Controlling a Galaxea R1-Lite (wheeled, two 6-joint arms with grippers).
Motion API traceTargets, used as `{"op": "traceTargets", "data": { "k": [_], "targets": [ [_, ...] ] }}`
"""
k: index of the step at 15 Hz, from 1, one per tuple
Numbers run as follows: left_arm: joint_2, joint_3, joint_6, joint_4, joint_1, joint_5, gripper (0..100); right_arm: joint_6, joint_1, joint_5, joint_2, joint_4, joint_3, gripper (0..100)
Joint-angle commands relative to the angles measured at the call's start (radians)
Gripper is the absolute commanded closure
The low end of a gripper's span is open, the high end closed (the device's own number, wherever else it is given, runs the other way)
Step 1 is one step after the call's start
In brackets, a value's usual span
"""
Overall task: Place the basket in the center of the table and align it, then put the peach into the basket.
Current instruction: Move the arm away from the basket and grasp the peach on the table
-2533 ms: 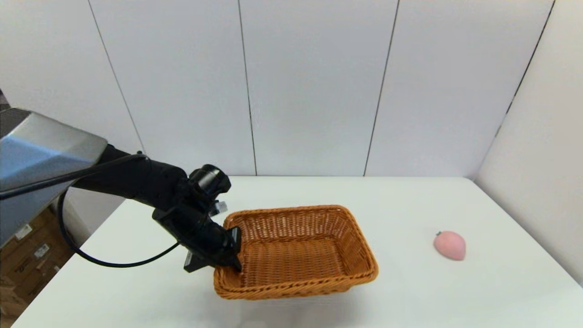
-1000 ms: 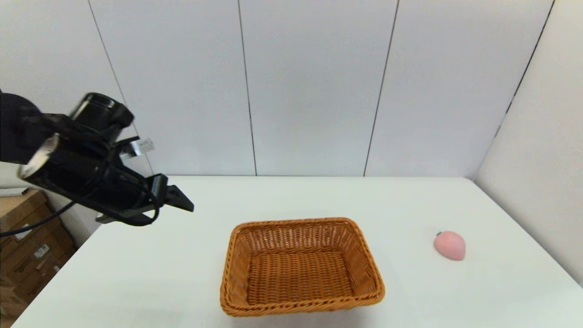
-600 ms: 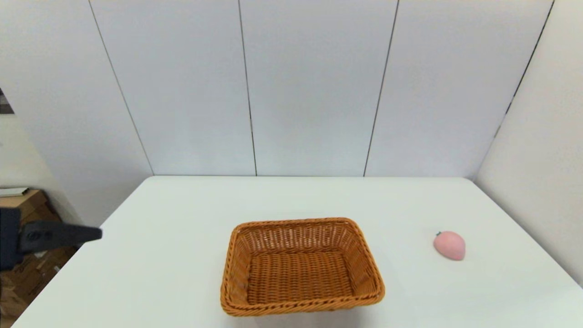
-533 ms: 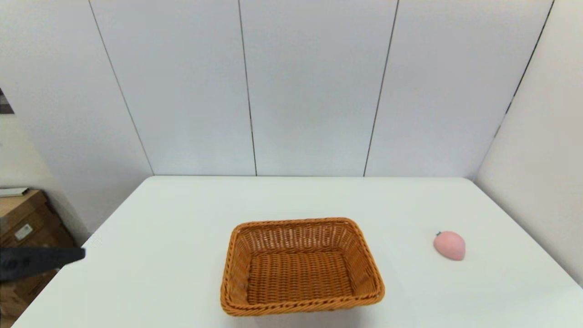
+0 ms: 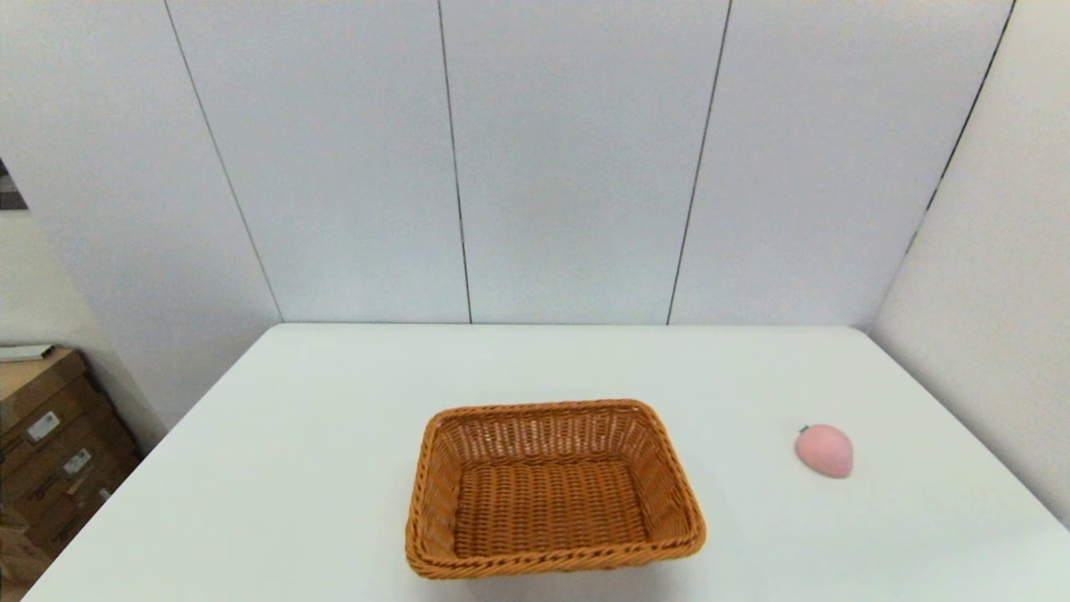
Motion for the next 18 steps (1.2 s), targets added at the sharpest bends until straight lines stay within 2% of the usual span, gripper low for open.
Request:
{"op": "traceTargets", "data": {
  "k": [1,4,6,9,11,13,15,18],
  "targets": [
    [-0.178,0.170,0.086,-0.101,0.063,0.025,0,0.001,0.000,0.000,0.000,0.001,0.001,0],
    [-0.229,0.388,0.161,-0.438,0.070,0.076,0,0.001,0.000,-0.001,0.000,0.001,0.000,0],
    [-0.283,0.467,0.162,-0.544,0.068,0.077,0,0.003,0.000,-0.001,0.000,0.001,0.000,0],
    [-0.381,0.507,0.159,-0.541,0.063,-0.009,0,0.000,0.000,0.000,0.000,0.001,0.001,0],
    [-0.378,0.512,0.147,-0.549,0.063,-0.016,0,-0.005,0.000,0.002,0.000,0.001,0.001,0],
    [-0.378,0.512,0.119,-0.549,0.063,-0.013,0,-0.002,0.000,-0.020,-0.002,0.012,-0.005,0],
    [-0.378,0.512,0.107,-0.549,0.063,-0.013,0,0.010,0.000,-0.023,0.060,0.043,-0.100,0],
    [-0.378,0.512,0.107,-0.549,0.063,-0.015,0,0.050,-0.022,-0.012,0.360,0.041,-0.287,0]
  ]
}}
